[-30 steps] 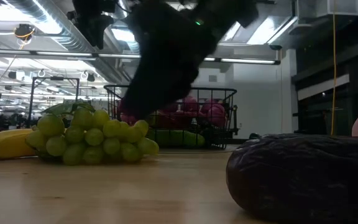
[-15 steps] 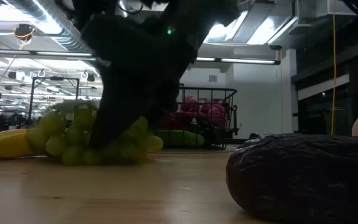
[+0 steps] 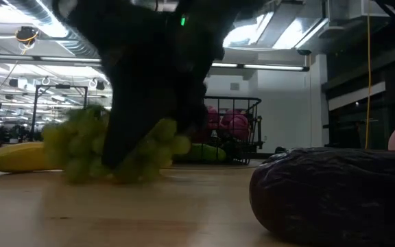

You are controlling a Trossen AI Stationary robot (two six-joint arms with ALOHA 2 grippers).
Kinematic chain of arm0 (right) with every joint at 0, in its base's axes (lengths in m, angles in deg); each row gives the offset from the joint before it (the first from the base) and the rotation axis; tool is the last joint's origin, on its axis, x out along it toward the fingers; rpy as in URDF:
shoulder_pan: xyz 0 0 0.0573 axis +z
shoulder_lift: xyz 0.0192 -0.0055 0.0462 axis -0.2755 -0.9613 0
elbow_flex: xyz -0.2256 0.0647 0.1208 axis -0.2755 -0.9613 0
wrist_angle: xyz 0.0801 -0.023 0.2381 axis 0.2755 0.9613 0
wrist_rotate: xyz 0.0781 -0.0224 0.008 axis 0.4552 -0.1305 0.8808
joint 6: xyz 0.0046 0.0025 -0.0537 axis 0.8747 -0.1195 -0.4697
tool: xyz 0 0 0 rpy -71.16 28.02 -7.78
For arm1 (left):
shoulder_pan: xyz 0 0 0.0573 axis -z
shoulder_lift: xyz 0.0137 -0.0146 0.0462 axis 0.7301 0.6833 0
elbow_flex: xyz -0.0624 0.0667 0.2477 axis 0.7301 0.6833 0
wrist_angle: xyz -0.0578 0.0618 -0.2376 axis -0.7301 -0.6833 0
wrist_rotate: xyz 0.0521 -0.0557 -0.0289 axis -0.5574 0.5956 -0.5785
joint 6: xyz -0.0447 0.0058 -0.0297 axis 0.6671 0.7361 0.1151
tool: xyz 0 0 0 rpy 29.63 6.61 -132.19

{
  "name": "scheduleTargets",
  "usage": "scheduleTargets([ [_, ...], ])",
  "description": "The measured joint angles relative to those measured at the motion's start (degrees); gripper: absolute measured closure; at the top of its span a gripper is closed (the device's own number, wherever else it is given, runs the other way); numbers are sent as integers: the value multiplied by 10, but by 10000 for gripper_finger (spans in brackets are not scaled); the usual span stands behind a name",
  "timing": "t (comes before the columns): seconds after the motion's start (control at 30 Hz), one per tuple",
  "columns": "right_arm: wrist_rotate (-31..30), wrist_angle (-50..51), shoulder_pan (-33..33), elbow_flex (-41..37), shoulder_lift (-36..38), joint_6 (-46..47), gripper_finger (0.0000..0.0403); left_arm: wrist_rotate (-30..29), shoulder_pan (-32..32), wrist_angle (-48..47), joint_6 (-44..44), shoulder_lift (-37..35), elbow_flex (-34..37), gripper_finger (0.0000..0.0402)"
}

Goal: Build produce basket
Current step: Put the green grapes into the wire basket

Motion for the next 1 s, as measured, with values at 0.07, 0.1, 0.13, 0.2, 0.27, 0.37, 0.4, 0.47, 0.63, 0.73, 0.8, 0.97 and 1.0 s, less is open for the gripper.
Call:
scheduleTargets([
  [0.07, 0, 37, 4, 22, 0, -1, 234, 0, 0, 0, 0, 0, 0, 194],
  [0.1, 0, 61, 4, 34, 0, -3, 255, 0, 0, 0, 0, 0, 0, 194],
  [0.13, -3, 87, 5, 47, 0, -7, 276, 0, 0, 0, 0, 0, 0, 194],
  [0.2, -15, 130, 6, 73, 0, -17, 317, 0, 0, 0, 0, 0, 0, 194],
  [0.27, -46, 180, 7, 103, 0, -15, 354, 0, 0, 0, 0, 0, 0, 194],
  [0.37, -113, 273, 7, 150, 0, 16, 371, 0, 0, 0, 0, 0, 0, 194],
  [0.4, -137, 300, 5, 166, 0, 34, 371, 0, 0, 0, 0, 0, 0, 194],
  [0.47, -188, 366, -2, 200, 0, 68, 372, 0, 0, 0, 0, 0, 0, 194],
  [0.63, -263, 494, -24, 281, 1, 91, 366, 0, 0, 0, 0, 0, 0, 194],
  [0.73, -292, 524, -43, 268, 23, 87, 363, 0, 0, 1, 0, 0, 0, 194],
  [0.8, -304, 557, -64, 272, 30, 84, 365, 0, 0, 1, 0, 0, 0, 194],
  [0.97, -310, 531, -109, 273, 40, -36, 367, 1, 0, 3, 0, 0, 0, 194],
  [1.0, -302, 525, -118, 273, 42, -64, 366, 1, 0, 4, 0, 0, 0, 194],
])
